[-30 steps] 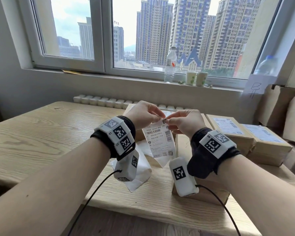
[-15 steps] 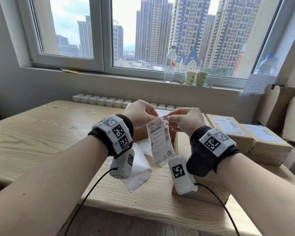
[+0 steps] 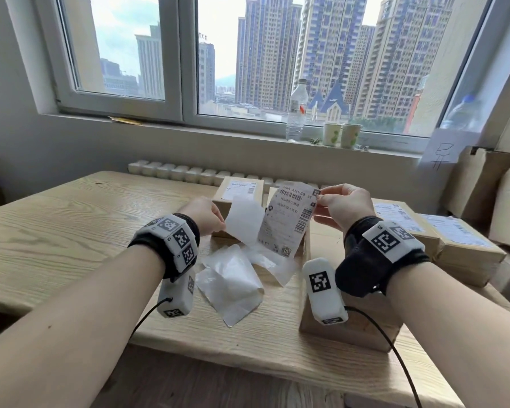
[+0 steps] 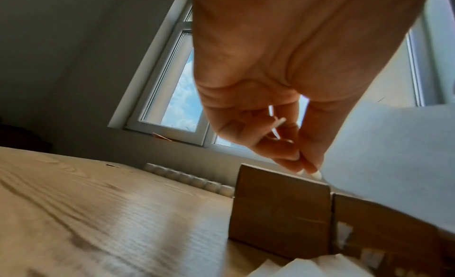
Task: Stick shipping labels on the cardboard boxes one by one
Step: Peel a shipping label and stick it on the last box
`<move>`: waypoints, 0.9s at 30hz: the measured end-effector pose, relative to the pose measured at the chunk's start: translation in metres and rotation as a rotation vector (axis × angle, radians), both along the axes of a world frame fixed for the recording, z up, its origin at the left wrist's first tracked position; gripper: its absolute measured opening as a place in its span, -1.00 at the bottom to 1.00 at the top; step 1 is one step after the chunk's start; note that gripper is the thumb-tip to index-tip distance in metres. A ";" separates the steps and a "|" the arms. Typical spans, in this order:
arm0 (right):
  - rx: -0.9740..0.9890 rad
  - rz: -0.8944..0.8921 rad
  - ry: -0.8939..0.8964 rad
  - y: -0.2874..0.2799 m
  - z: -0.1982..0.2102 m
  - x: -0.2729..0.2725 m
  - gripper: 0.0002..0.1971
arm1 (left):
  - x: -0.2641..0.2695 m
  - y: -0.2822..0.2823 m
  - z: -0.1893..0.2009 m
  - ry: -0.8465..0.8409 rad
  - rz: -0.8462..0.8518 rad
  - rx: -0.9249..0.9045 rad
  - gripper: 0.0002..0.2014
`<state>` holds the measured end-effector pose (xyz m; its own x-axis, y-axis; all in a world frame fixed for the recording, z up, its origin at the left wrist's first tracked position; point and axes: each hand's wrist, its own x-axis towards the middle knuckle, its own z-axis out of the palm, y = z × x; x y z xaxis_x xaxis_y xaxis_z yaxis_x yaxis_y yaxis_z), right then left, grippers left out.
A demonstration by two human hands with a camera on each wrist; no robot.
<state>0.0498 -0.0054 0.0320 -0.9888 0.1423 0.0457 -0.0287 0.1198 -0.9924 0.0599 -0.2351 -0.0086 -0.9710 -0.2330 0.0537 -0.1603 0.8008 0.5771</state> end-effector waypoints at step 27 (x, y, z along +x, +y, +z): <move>0.003 -0.017 0.035 0.100 0.003 0.022 -0.54 | 0.004 0.125 0.028 -0.021 -0.435 0.457 -0.87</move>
<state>0.0718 0.0943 0.0348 -0.9840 0.1590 0.0810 -0.0615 0.1235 -0.9904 0.0639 -0.1106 0.0196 -0.9819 0.1883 0.0221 0.1096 0.4687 0.8765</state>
